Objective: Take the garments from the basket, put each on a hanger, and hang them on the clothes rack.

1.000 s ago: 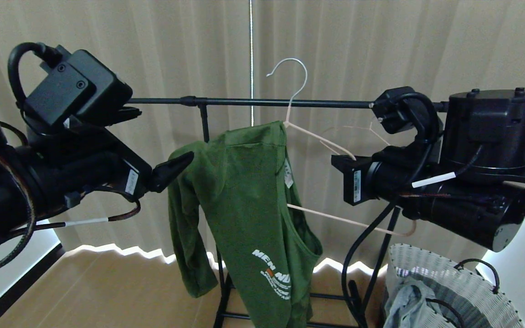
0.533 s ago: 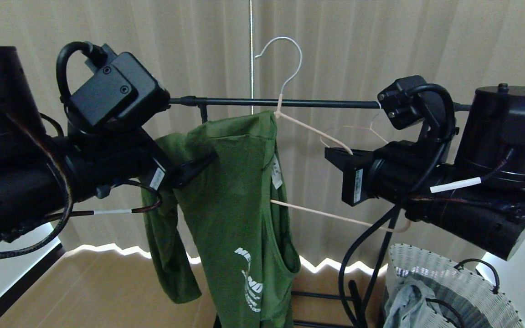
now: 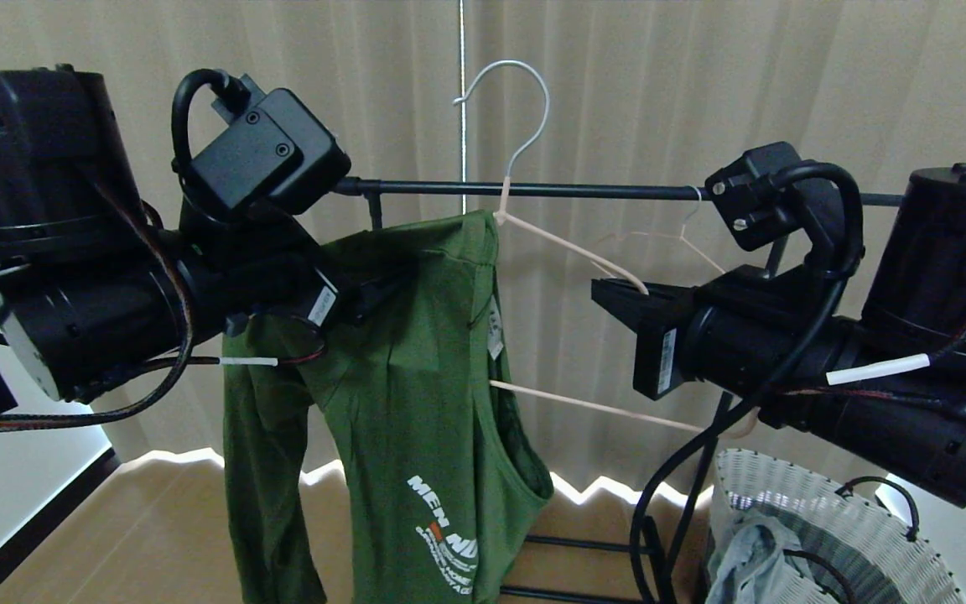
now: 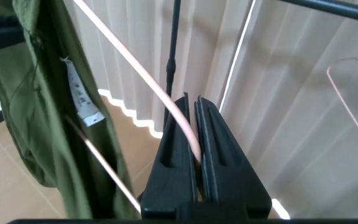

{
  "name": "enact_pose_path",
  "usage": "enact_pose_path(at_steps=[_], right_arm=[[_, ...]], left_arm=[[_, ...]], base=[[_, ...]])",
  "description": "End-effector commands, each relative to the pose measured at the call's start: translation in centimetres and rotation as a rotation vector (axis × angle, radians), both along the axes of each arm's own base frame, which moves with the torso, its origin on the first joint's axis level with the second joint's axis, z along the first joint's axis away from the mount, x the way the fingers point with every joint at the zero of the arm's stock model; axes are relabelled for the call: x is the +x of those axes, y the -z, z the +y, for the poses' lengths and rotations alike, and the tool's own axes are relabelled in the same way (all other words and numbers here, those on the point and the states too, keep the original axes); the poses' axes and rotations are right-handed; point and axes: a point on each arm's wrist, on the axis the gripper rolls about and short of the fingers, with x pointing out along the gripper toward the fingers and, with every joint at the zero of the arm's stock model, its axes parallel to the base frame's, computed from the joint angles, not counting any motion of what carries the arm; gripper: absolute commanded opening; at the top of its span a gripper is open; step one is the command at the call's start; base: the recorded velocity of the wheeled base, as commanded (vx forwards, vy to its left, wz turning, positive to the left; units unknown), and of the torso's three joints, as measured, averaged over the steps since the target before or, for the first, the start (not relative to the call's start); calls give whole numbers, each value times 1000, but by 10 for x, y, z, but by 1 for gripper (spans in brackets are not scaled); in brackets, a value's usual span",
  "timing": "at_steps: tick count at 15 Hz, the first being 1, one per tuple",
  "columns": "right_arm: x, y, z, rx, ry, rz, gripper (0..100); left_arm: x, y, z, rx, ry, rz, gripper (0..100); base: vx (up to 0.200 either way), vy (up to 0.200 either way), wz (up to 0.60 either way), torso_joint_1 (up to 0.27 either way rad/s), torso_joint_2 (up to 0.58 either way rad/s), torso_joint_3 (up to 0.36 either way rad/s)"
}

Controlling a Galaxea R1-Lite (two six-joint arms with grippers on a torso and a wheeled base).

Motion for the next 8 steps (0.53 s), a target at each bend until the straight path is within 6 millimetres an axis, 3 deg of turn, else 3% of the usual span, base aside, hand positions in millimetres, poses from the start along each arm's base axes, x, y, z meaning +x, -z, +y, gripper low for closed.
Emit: enact_pose_path(at_steps=[1,2,3,8], right_arm=[[-3,-1,-1,2,-7,-1,0],[-4,-1,0,3,-10,-2,0],[-5,-1,-1,4,-14,-3,0],[-7,0,1,0,-24,1,0]], left_arm=[[1,2,0,4,-1,6,100],[0,3,0,6,-1,7,100],[-1,4,0,9,2,12,0],[-1,7,-1,16,3,17,0]], base=[[0,0,0,0,0,0],[0,0,0,0,0,0],[0,0,0,0,0,0],[0,0,0,0,0,0]])
